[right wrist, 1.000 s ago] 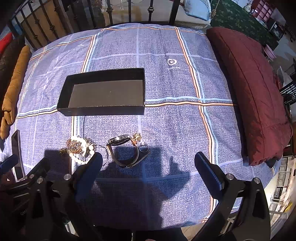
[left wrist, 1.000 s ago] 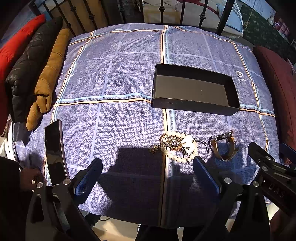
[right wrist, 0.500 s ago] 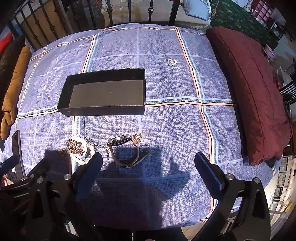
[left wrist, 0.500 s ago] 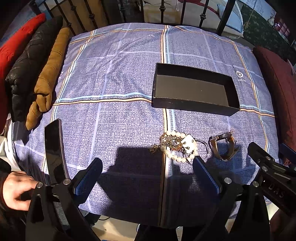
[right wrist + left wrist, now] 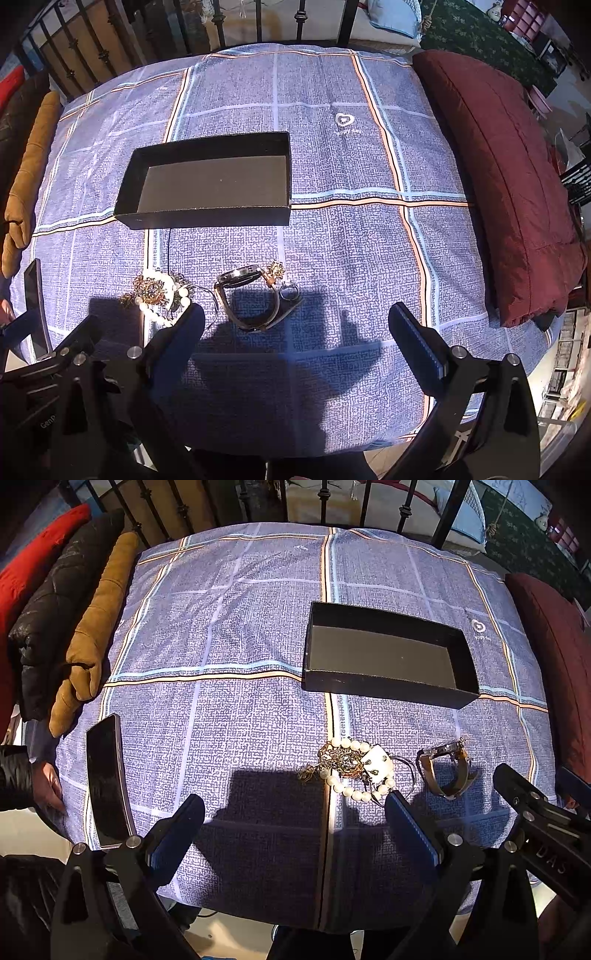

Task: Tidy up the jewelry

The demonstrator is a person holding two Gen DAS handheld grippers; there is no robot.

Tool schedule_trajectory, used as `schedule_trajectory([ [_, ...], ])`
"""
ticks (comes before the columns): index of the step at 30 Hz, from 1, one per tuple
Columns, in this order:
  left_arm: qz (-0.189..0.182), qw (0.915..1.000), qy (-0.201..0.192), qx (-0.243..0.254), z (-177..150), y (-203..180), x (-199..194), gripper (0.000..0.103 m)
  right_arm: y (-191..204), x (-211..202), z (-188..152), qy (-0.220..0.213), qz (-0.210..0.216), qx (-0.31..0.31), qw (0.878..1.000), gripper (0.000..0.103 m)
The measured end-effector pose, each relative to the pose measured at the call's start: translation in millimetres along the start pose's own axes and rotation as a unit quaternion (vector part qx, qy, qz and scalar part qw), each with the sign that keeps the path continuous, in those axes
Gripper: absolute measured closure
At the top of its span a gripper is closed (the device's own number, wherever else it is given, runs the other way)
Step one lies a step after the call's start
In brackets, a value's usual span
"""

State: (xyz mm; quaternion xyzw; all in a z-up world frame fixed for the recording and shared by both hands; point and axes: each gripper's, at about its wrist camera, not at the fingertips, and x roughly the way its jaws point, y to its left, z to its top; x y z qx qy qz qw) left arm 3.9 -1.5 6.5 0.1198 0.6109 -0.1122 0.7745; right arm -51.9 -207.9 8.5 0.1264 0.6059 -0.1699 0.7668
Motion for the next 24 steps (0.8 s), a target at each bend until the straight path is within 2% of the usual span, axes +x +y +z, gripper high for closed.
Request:
schedule_trajectory([
  [7, -0.005, 1.0, 0.003, -0.007, 0.2, 1.7, 3.2, 0.007, -1.1, 4.0, -1.9, 0.001, 0.01, 0.002, 1.0, 0.005],
  [14, -0.01, 0.9998, -0.014, -0.014, 2.9, 4.8, 2.3, 0.008, 1.0, 0.2, 0.8, -0.016, 0.019, 0.0, 1.0, 0.005],
  [21, 0.002, 0.9999, 0.012, 0.005, 1.4, 1.2, 15.9, 0.009, 1.0, 4.9, 2.3, -0.012, 0.023, 0.001, 1.0, 0.005],
  [24, -0.006, 0.9995, 0.031, 0.009, -0.7, 0.1, 23.5, 0.024, 1.8, 6.5, 3.0, -0.016, 0.017, -0.003, 1.0, 0.009],
])
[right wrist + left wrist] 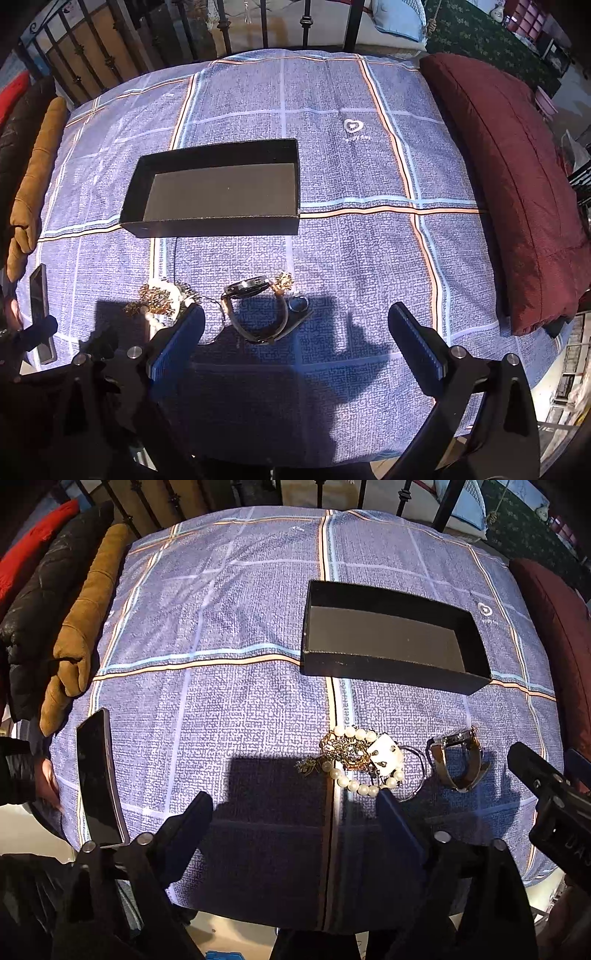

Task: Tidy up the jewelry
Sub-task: 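Reach the right tool to the cream-strap watch and grasp it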

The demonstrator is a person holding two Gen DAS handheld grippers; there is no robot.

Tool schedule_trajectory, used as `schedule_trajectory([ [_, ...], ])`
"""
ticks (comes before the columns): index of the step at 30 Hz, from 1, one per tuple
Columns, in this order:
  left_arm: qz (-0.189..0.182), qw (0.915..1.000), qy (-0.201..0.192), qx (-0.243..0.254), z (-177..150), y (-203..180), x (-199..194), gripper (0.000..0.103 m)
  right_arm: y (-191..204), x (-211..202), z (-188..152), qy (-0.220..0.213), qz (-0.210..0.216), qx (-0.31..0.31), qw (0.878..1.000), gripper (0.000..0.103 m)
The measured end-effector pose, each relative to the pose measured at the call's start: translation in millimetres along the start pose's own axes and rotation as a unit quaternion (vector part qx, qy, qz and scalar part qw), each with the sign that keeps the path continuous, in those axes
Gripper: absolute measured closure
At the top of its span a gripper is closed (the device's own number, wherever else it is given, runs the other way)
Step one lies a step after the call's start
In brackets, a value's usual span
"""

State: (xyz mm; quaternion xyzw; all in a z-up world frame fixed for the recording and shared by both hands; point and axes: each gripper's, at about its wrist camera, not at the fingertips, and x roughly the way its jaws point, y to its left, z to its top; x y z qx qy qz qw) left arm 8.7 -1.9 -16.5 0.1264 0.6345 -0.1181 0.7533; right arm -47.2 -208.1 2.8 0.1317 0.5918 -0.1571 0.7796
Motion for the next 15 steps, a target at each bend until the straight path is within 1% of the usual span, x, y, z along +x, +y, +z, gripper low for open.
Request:
schedule_trajectory([
  [1, -0.01, 0.9999, 0.01, -0.002, -0.5, 1.0, 3.6, 0.036, 0.0, 1.1, 0.2, 0.001, -0.002, 0.0, 1.0, 0.012],
  [2, -0.018, 0.9996, 0.022, -0.006, -1.3, 1.9, 7.7, 0.046, 0.0, 2.4, -0.1, 0.003, -0.002, 0.0, 1.0, 0.021],
  [3, -0.023, 0.999, 0.036, -0.01, -1.9, 3.1, 12.3, 0.05, 0.3, 4.7, -0.1, 0.008, 0.0, 0.001, 1.0, 0.028],
  [4, -0.027, 0.9987, 0.041, -0.012, -3.4, 3.9, 15.3, 0.056, 0.5, 6.4, -0.3, 0.012, 0.002, 0.001, 1.0, 0.029],
  [5, -0.032, 0.9985, 0.043, -0.015, -4.9, 4.4, 17.0, 0.057, 0.8, 8.2, -0.7, 0.014, 0.01, 0.001, 1.0, 0.034],
  [6, -0.035, 0.9984, 0.043, -0.015, -6.0, 3.8, 17.8, 0.06, 1.3, 10.9, -1.2, 0.017, 0.01, 0.001, 1.0, 0.036],
  [7, -0.037, 0.9984, 0.042, -0.013, -6.7, 2.6, 18.5, 0.066, 1.6, 13.4, -1.8, 0.02, 0.011, 0.001, 1.0, 0.036],
  [9, -0.046, 0.9985, 0.03, -0.003, -6.9, -2.2, 18.2, 0.066, 0.3, 21.1, -1.3, 0.026, 0.037, 0.004, 0.999, 0.036],
  [11, -0.055, 0.9983, 0.017, 0.011, -5.1, -7.6, 18.8, 0.066, -1.9, 30.3, 0.0, 0.036, 0.05, 0.009, 0.998, 0.035],
  [12, -0.074, 0.9971, 0.011, 0.015, -3.4, -9.5, 19.3, 0.062, -3.3, 35.4, 0.4, 0.044, 0.064, 0.013, 0.997, 0.031],
  [13, -0.089, 0.9959, 0.004, 0.017, -1.5, -10.9, 19.8, 0.051, -4.8, 41.9, 1.1, 0.054, 0.077, 0.016, 0.995, 0.027],
  [14, -0.097, 0.9951, -0.003, 0.016, 0.8, -11.5, 21.0, 0.037, -6.0, 48.4, 1.4, 0.059, 0.071, 0.02, 0.995, 0.025],
  [15, -0.107, 0.9941, -0.01, 0.014, 4.4, -12.9, 22.4, 0.032, -6.4, 52.4, 1.6, 0.061, 0.065, 0.018, 0.996, 0.025],
])
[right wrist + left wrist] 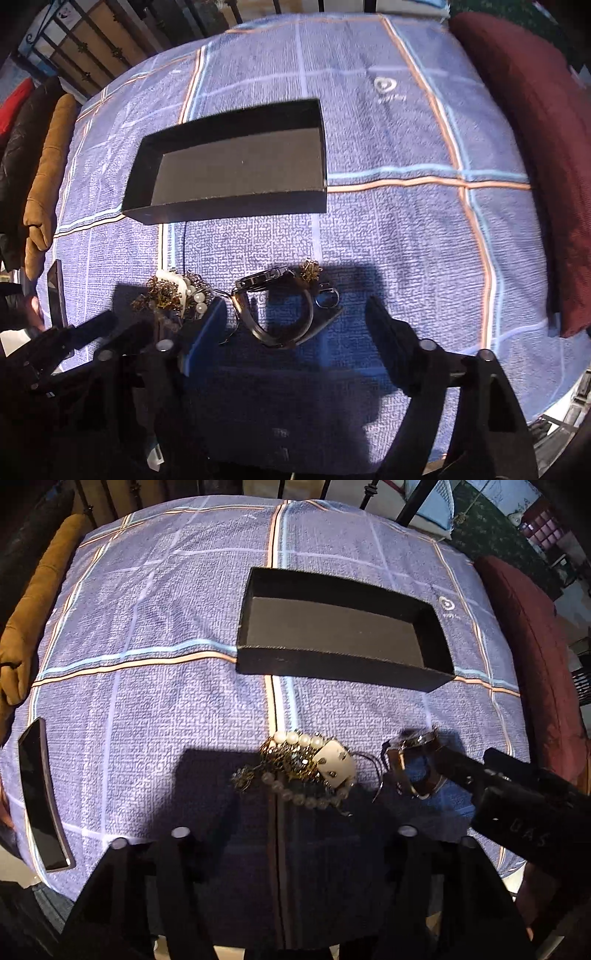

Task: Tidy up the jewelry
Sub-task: 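Reach the right tool to the cream-strap watch and grasp it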

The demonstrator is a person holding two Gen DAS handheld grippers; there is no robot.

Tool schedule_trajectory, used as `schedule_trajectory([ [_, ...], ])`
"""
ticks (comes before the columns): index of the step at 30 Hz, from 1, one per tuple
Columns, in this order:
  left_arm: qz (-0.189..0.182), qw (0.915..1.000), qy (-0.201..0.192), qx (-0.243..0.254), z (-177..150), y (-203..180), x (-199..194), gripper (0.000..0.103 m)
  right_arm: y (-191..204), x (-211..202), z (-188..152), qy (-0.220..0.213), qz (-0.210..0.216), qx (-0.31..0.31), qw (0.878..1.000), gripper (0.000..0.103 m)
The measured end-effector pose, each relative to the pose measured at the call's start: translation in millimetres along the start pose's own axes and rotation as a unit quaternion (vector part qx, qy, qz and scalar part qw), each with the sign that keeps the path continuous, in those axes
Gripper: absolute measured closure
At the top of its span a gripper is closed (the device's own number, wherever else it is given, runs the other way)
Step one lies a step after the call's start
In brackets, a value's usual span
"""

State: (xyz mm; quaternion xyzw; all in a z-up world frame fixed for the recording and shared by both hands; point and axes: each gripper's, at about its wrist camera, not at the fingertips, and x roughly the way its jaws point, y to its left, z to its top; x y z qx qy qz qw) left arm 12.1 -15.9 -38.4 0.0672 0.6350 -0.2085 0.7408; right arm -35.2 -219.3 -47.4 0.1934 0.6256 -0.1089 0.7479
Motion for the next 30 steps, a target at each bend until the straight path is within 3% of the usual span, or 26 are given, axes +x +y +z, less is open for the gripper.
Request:
schedule_trajectory([
  [1, -0.006, 1.0, -0.008, 0.001, 2.5, -0.1, 1.4, 0.028, -1.0, 4.0, 0.9, 0.001, -0.004, -0.001, 1.0, 0.025],
  [5, 0.001, 1.0, -0.002, -0.005, 14.6, 0.5, 17.4, 0.028, -3.9, 15.7, 2.1, 0.004, -0.016, 0.009, 1.0, 0.024],
  [11, 0.05, 0.9987, 0.009, -0.002, 20.6, 4.8, 32.7, 0.028, 1.2, 20.2, -2.1, 0.004, -0.042, 0.004, 0.999, 0.024],
  [15, 0.011, 0.9998, 0.016, -0.006, 16.1, -3.1, 24.3, 0.028, -1.8, 6.2, -5.8, 0.001, -0.035, -0.001, 0.999, 0.024],
  [19, -0.014, 0.9998, 0.016, 0.006, 9.5, -12.4, 18.1, 0.028, -5.6, 1.2, -3.9, -0.005, -0.057, -0.024, 0.998, 0.024],
  [23, -0.016, 0.9995, 0.024, 0.012, 7.4, -17.0, 25.9, 0.03, -4.8, 11.2, -0.7, 0.011, -0.047, -0.037, 0.998, 0.037],
  [26, -0.015, 0.9995, 0.024, 0.012, 5.9, -24.7, 30.5, 0.03, -1.6, 15.6, -0.6, 0.01, -0.045, -0.044, 0.998, 0.037],
  [28, -0.013, 0.9996, 0.022, 0.008, 5.3, -25.4, 28.6, 0.029, -1.0, 19.8, -0.7, 0.015, -0.042, -0.046, 0.998, 0.043],
  [30, -0.006, 0.9998, 0.019, 0.009, 6.7, -26.8, 28.7, 0.028, -0.1, 24.5, 0.6, 0.024, -0.035, -0.05, 0.998, 0.056],
])
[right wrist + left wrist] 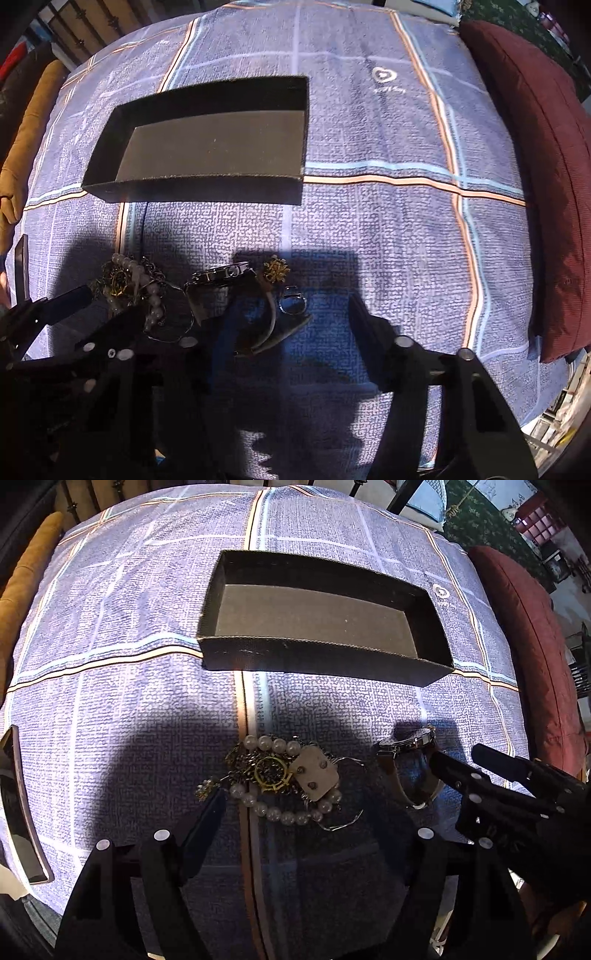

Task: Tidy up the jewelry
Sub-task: 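Reach the right tool to the cream-strap watch and grasp it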

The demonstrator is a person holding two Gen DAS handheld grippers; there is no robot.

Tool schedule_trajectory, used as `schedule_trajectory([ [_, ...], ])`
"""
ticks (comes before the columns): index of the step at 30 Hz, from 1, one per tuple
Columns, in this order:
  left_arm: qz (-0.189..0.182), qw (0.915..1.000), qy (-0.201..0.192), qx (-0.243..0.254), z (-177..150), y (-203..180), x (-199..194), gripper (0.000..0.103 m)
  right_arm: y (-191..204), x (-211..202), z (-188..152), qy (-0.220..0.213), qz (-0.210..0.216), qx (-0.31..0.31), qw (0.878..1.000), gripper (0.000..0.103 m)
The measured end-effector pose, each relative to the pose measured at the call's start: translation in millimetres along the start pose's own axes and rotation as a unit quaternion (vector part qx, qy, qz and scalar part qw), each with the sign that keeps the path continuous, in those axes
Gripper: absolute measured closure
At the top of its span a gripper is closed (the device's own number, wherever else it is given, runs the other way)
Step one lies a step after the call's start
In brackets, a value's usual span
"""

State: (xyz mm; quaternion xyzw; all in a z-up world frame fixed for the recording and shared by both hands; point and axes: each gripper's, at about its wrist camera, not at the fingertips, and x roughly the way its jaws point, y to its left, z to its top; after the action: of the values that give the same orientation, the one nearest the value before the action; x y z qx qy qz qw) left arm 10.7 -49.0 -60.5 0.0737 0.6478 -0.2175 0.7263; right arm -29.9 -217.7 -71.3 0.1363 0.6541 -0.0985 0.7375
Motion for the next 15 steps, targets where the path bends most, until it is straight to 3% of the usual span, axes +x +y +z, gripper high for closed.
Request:
schedule_trajectory([
  [2, 0.006, 1.0, 0.0, -0.001, -1.9, 3.7, -2.3, 0.028, 3.3, 4.5, 1.1, 0.006, -0.003, -0.011, 1.0, 0.065],
  [7, 0.001, 0.9995, 0.003, -0.03, -6.9, 25.9, -7.6, 0.028, 14.4, 10.4, -0.8, 0.014, 0.009, -0.044, 0.999, 0.068],
  [10, -0.003, 0.9992, 0.005, -0.04, -8.7, 30.7, -5.8, 0.028, 23.5, 16.4, -0.8, 0.025, 0.03, -0.059, 0.998, 0.076],
  [14, -0.003, 0.9993, 0.006, -0.038, -8.5, 30.4, -3.8, 0.028, 23.6, 30.2, 1.2, 0.043, 0.031, -0.041, 0.998, 0.082],
  [15, -0.001, 0.9994, 0.006, -0.035, -8.2, 29.1, -3.5, 0.028, 21.1, 30.2, 2.5, 0.042, 0.035, -0.034, 0.998, 0.091],
])
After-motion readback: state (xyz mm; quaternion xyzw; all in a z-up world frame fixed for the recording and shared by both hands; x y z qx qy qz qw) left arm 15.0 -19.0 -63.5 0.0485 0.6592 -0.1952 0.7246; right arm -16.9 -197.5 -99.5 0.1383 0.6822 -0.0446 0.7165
